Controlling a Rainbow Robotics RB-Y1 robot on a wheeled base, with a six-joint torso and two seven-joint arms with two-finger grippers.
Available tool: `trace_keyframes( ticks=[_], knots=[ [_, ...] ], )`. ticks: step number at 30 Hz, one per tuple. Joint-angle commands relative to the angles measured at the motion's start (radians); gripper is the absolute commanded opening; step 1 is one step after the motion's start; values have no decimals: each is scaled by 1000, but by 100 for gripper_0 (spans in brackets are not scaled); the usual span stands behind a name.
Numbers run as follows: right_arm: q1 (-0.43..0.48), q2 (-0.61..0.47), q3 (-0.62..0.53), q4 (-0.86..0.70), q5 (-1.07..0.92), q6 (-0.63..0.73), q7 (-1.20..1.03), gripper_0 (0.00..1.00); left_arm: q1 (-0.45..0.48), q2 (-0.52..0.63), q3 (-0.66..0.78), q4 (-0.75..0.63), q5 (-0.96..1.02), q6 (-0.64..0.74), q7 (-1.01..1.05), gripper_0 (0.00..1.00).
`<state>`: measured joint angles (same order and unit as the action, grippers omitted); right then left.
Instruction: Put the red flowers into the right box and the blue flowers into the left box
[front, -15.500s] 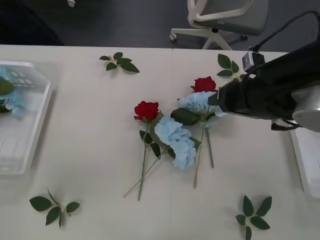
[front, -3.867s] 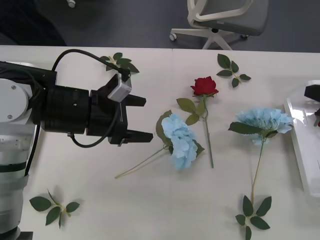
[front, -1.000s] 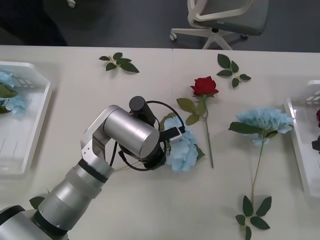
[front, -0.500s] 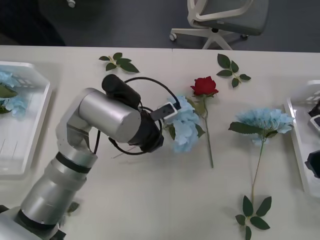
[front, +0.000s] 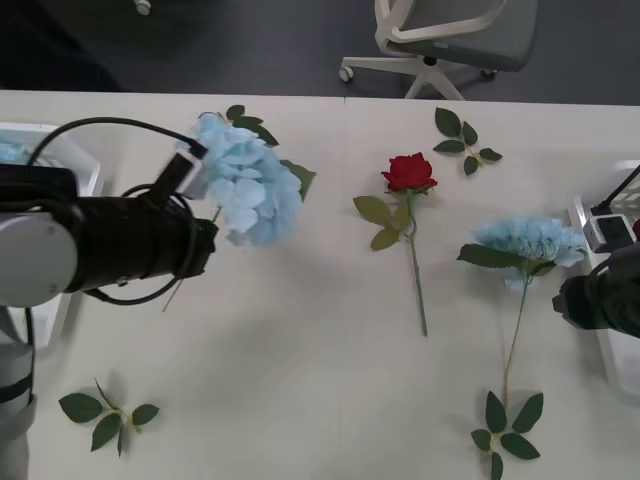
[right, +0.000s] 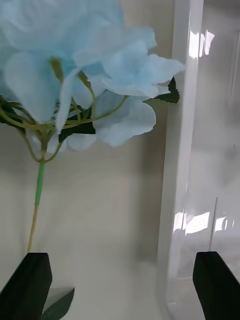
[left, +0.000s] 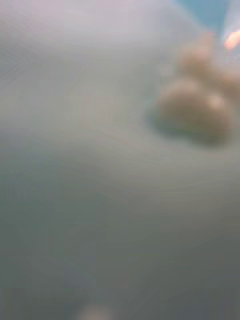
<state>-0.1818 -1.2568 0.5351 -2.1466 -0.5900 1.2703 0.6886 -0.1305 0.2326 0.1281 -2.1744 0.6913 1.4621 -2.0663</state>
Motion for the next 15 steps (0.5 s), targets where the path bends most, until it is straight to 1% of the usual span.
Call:
trace_keyframes(
  ticks=[1, 5, 6, 8, 10, 12, 15],
  knots=[
    [-59, 59, 82, 85, 52, -52, -103, 83, 52, 8, 160, -97, 57, 18, 140, 0],
    [-131, 120, 189, 163, 71, -80, -115, 83, 54, 21, 294, -156, 60, 101, 252, 0],
    [-136, 131, 197, 169, 71, -88, -119, 83, 54, 28, 305, -162, 57, 112, 270, 0],
    [-150, 175, 212, 198, 73, -117, -175, 83, 54, 85, 335, -180, 37, 161, 359, 0],
    [-168, 201, 224, 208, 73, -115, -184, 84, 54, 137, 357, -183, 36, 184, 428, 0],
    [-191, 220, 241, 209, 73, -112, -187, 83, 52, 194, 386, -180, 37, 192, 523, 0],
    [-200, 235, 241, 209, 76, -114, -190, 83, 52, 235, 423, -165, 37, 193, 604, 0]
  ],
)
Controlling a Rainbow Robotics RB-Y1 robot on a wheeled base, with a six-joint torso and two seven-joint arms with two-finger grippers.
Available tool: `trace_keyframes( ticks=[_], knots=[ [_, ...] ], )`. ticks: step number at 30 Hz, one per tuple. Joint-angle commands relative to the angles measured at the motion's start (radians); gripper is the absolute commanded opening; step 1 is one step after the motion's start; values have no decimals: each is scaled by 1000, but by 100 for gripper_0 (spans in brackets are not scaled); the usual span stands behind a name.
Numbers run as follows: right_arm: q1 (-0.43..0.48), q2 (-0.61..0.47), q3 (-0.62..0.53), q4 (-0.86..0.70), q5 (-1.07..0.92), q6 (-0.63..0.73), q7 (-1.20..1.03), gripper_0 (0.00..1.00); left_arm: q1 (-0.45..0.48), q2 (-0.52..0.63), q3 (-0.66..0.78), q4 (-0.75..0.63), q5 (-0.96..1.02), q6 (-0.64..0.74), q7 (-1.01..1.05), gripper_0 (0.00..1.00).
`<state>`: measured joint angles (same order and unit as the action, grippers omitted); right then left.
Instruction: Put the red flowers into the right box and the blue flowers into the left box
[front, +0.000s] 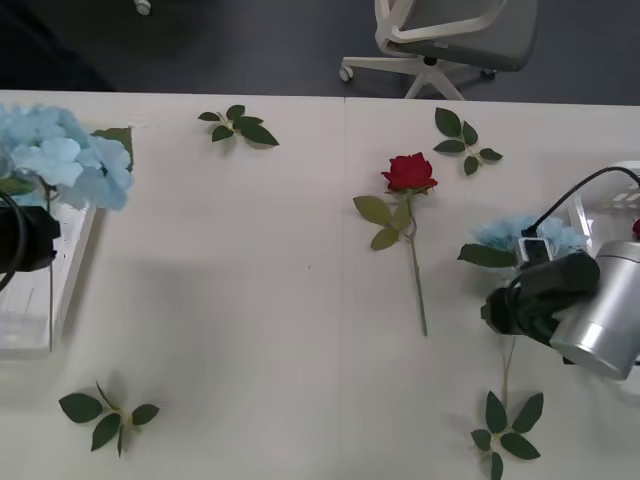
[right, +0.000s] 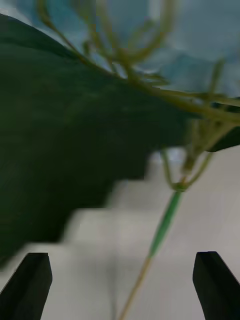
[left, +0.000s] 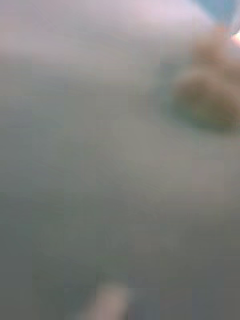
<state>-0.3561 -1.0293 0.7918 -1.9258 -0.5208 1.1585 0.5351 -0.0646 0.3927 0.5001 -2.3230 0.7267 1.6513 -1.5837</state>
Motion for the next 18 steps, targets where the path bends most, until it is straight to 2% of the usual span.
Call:
trace_keyframes(
  ticks=[1, 6, 11, 18],
  knots=[
    [-30, 12, -16, -10, 10, 0, -38, 83, -14, 89, 66, -4, -3, 2, 148, 0],
    [-40, 28, -16, 22, 38, 0, -43, 83, -14, 121, 133, 65, -23, -19, 169, 0],
    [-41, 34, -16, 80, 91, 3, -41, 83, -15, 150, 193, 157, -15, -96, 154, 0],
    [-41, 34, -16, 107, 104, 6, -41, 84, -17, 183, 201, 283, -20, -209, 122, 0]
  ],
)
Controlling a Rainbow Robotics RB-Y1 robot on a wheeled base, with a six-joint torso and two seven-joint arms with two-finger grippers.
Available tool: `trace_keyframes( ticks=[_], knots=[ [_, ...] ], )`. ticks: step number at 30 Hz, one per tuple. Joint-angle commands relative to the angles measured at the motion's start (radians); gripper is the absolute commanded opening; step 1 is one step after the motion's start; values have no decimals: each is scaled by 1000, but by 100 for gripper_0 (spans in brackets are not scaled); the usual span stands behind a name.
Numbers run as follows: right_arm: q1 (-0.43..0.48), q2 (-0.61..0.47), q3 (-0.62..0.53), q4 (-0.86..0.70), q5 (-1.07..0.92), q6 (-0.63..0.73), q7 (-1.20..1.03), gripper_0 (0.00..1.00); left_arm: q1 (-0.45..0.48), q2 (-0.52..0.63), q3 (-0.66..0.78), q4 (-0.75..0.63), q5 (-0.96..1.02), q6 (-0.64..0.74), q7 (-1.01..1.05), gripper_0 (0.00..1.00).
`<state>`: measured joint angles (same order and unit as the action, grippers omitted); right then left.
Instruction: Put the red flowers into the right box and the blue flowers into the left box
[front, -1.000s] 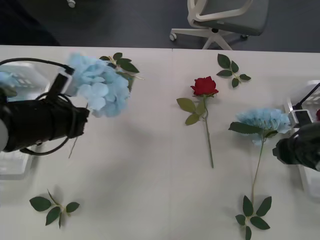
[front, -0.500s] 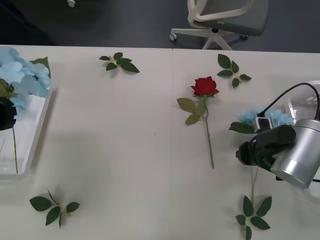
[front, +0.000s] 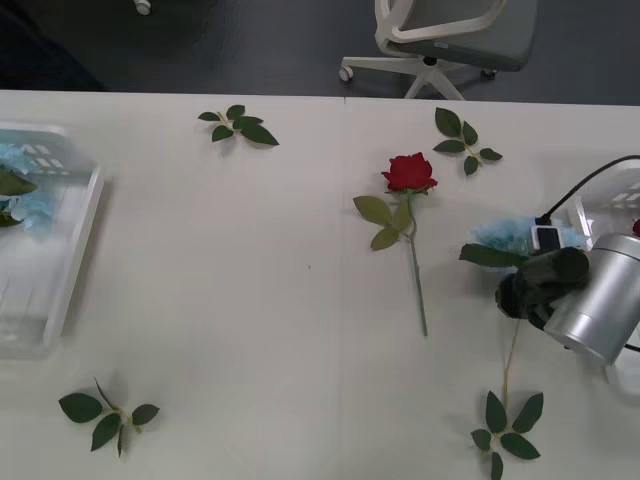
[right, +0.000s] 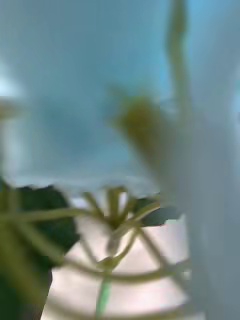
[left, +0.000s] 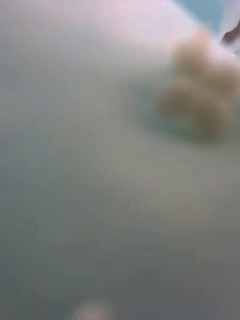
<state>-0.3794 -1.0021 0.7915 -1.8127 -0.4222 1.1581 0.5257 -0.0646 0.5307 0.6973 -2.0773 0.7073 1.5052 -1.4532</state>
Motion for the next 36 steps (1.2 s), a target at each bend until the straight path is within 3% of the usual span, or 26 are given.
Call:
trace_keyframes(
  ticks=[1, 4, 7, 11, 12, 13, 25, 30, 32, 34, 35, 36],
  knots=[
    [-18, 10, -17, -8, 2, 5, -32, 84, -17, 43, 4, 63, 1, -94, -26, 0],
    [-19, 14, -15, -8, -1, 5, -33, 83, -18, 43, 4, 94, 0, -126, -59, 0],
    [-18, 19, -15, -8, -1, 0, -32, 44, -18, 43, 2, 186, 0, -214, -147, 0],
    [-18, 20, -17, -7, -1, -1, -32, 31, -18, 43, -1, 267, -9, -255, -237, 0],
    [-18, 20, -15, -7, -1, 0, -33, 20, -17, 43, -1, 281, -9, -258, -254, 0],
    [-18, 20, -15, -7, -3, 0, -32, 2, -18, 43, -1, 299, -11, -267, -276, 0],
    [-38, -4, -55, -37, -15, 3, 0, 0, -17, 43, -30, 450, -61, -430, -329, 0],
    [-44, -67, -149, -125, -104, 61, 89, 0, -15, 43, -56, 465, -68, -454, -331, 0],
    [-44, -89, -199, -174, -144, 114, 120, 0, -15, 43, -59, 465, -65, -456, -331, 12],
    [-44, -108, -252, -223, -176, 167, 149, 0, -15, 43, -62, 464, -51, -457, -331, 40],
    [-44, -116, -281, -247, -196, 192, 165, 0, -17, 43, -64, 464, -42, -457, -331, 60],
    [-44, -124, -305, -266, -218, 212, 178, 0, -17, 43, -64, 462, -32, -457, -331, 71]
  ],
)
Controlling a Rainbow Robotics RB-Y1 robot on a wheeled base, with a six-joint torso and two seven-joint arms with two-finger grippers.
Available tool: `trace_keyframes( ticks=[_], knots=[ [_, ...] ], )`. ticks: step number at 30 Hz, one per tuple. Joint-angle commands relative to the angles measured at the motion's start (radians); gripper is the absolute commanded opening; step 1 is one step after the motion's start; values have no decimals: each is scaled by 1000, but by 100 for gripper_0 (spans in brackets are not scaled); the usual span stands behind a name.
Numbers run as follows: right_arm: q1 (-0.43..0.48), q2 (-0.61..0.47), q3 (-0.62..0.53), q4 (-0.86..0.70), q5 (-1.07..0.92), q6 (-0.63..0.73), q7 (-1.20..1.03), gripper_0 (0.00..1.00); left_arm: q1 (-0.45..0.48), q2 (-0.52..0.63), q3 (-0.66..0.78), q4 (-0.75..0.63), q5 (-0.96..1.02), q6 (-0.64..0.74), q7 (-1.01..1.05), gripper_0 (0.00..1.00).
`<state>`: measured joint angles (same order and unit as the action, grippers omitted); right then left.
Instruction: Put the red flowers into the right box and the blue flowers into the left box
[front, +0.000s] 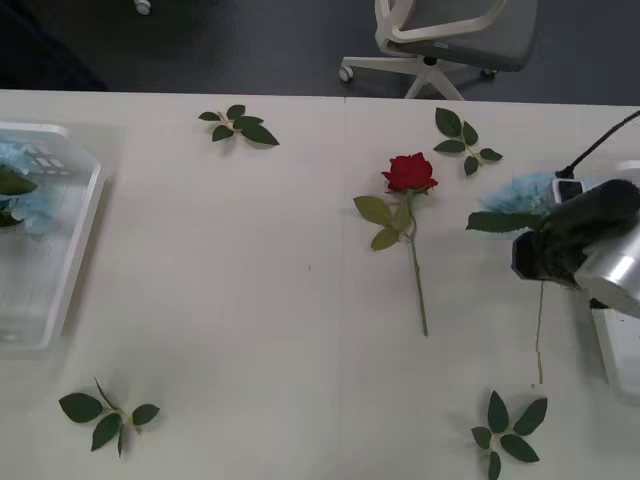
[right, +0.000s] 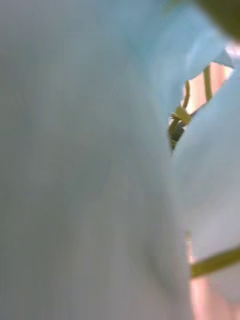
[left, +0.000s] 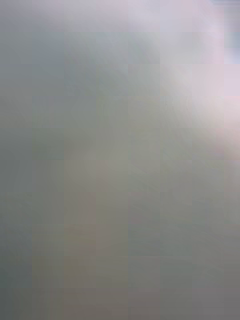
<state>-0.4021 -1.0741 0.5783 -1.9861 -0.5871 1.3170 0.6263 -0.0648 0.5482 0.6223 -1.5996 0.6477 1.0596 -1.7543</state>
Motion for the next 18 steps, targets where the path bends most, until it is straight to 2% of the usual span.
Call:
trace_keyframes(
  ticks=[1, 3, 8, 14, 18],
  knots=[
    [-21, -55, -107, -103, -66, 62, 87, 0, -17, 26, 8, -16, 33, -12, -31, 76],
    [-21, -70, -160, -146, -97, 97, 127, 0, -17, 26, 7, -23, 63, -12, -33, 89],
    [-21, -95, -215, -211, -91, 93, 217, 0, -12, 26, 7, -34, 116, -10, -37, 99],
    [-14, -109, -216, -206, -34, -108, 348, 0, 28, 36, 7, -88, 170, 0, -39, 100],
    [3, -113, -213, -157, -33, -317, 457, 0, 88, 49, 13, -158, 234, 2, -30, 100]
  ],
)
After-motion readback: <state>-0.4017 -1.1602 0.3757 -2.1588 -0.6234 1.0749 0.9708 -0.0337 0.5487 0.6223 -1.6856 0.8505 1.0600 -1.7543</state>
